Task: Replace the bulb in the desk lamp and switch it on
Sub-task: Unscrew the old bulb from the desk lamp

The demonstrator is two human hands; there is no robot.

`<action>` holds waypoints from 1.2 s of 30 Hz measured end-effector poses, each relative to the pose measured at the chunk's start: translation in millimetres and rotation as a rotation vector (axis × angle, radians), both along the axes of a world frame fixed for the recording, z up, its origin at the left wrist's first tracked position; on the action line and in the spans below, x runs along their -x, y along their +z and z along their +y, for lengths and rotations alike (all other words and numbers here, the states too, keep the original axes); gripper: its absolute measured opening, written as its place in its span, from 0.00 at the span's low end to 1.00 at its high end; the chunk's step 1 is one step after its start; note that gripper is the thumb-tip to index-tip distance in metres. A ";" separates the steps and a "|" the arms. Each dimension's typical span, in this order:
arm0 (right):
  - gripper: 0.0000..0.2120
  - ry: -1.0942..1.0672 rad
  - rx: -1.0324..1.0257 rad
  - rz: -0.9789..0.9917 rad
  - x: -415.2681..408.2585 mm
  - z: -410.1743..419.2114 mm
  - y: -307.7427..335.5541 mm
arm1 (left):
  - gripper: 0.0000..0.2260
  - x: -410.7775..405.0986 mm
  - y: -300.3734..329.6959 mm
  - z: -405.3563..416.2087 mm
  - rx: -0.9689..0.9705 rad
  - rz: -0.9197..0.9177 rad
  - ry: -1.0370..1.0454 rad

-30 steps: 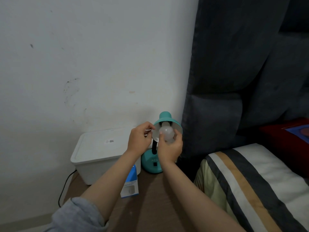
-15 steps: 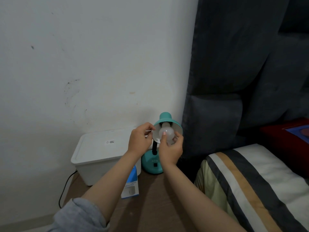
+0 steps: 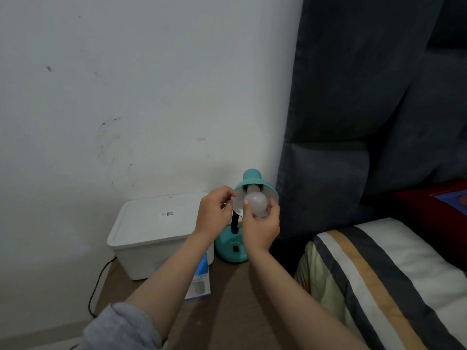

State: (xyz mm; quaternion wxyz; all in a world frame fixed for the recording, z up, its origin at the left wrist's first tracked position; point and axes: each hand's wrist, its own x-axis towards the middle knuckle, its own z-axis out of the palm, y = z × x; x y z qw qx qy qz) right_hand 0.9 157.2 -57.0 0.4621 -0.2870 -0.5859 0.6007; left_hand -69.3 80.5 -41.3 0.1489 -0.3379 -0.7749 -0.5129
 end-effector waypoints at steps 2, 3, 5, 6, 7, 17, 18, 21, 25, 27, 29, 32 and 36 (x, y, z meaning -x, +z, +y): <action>0.23 -0.006 0.008 -0.007 1.3 0.8 1.8 | 0.10 0.3 -0.2 0.6 -0.007 0.002 0.002; 0.22 -0.007 0.003 -0.009 2.6 1.7 0.7 | 0.10 0.4 0.1 0.6 -0.011 0.000 0.005; 0.23 -0.003 -0.017 -0.018 4.2 3.8 -1.4 | 0.10 0.5 0.5 0.1 -0.013 -0.003 0.007; 0.23 -0.002 -0.019 -0.023 4.9 4.8 -2.3 | 0.10 0.5 0.6 -0.1 -0.012 0.000 0.005; 0.24 0.001 -0.011 -0.022 4.9 5.1 -2.5 | 0.10 0.4 0.4 -0.4 -0.011 0.003 0.003; 0.23 -0.012 0.034 0.008 3.0 -0.4 0.2 | 0.10 0.7 1.0 -0.4 -0.002 0.011 0.005; 0.23 -0.013 0.002 -0.006 3.7 0.2 -1.1 | 0.10 1.1 0.9 -0.7 0.003 0.011 0.004; 0.21 0.000 -0.129 -0.031 6.2 2.9 -4.0 | 0.10 0.7 0.2 -0.8 0.015 0.005 0.001; 0.21 -0.028 -0.269 -0.070 9.1 6.9 -5.3 | 0.10 0.2 1.2 -0.9 0.014 0.002 -0.002; 0.21 -0.044 -0.281 -0.083 8.6 7.0 -4.9 | 0.10 0.7 1.7 -0.6 0.015 -0.001 -0.004; 0.23 -0.027 -0.270 -0.060 6.0 7.0 -4.7 | 0.10 0.8 1.8 -0.3 0.014 -0.004 0.001; 0.29 -0.003 -0.191 -0.039 2.0 3.8 -6.7 | 0.10 0.3 2.4 -0.1 0.011 -0.003 0.011; 0.33 -0.015 -0.013 -0.052 -1.1 -4.8 -7.5 | 0.10 -0.9 3.4 0.5 0.009 -0.012 0.012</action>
